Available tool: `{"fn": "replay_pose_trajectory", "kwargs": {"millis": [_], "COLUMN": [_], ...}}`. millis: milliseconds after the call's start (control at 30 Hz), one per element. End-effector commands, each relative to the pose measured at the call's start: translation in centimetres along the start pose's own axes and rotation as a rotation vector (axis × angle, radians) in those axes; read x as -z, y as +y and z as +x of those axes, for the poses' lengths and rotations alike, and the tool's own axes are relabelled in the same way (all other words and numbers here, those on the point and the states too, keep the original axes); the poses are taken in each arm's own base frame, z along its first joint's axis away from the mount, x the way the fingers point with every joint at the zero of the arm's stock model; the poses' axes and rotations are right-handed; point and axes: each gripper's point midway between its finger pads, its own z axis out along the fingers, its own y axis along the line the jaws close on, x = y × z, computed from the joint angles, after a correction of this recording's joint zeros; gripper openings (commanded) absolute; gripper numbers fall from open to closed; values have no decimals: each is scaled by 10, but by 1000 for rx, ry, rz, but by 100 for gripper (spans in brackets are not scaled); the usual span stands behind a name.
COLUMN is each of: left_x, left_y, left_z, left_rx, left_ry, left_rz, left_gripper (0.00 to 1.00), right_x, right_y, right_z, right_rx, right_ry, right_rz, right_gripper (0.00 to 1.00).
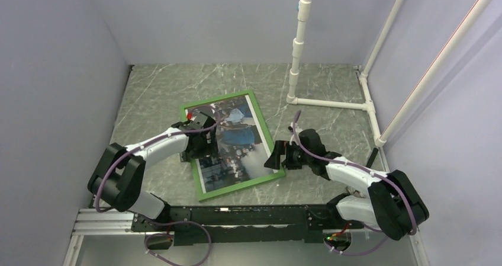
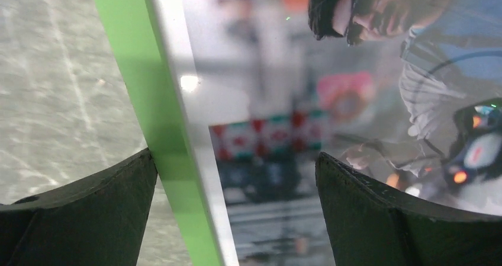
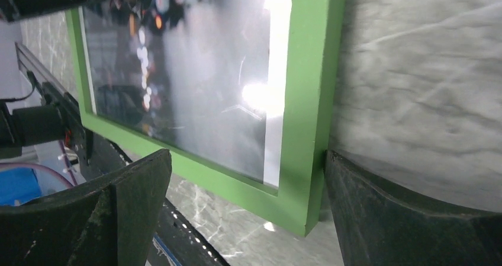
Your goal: Put the photo into the frame
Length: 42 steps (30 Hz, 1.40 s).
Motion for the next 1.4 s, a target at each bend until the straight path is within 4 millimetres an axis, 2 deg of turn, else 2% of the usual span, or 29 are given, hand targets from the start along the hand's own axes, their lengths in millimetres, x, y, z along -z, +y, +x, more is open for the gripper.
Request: {"fn": "replay_pose_trajectory", "kwargs": {"millis": [0,233,500,567,667,833,933,1067,1200,1367], "left_x": [31,17,10,9,11,43,67,80,83,83], "left_y": [-92,-90,-89,-86,-75,-62,-52,-33,-13,12], "left_z": [-39,-55,-77,-78,-79,-76,-63,-32,8,48], "left_rx": [-12,-29,-39,-42,-43,-20,24,112,200,277], "left_ry": [-50,-39,-45,-40,-44,-98,-117,-96,-52,-5], "left_rz": [353,296,252,240,203,230,267,293,310,274], "left_gripper": [99,99,99,99,99,99,99,99,99,99], "right_x": [-7,-16,-28,-33,-34,-28,-23,-20,-21,-23], "right_y": [51,91,133,136,136,140,141,135,112,77], "right_z": [57,75,122,128,125,107,95,72,37,-22], "right_rx": [-60,30,187,214,213,247,245,215,178,186], "right_ry": [238,312,484,504,482,408,376,329,278,185], "right_rz": [-160,-243,-308,-289,-268,-240,-228,-208,-145,-9], "right_gripper": [98,98,97,98,99,100,100,100,100,100]}}
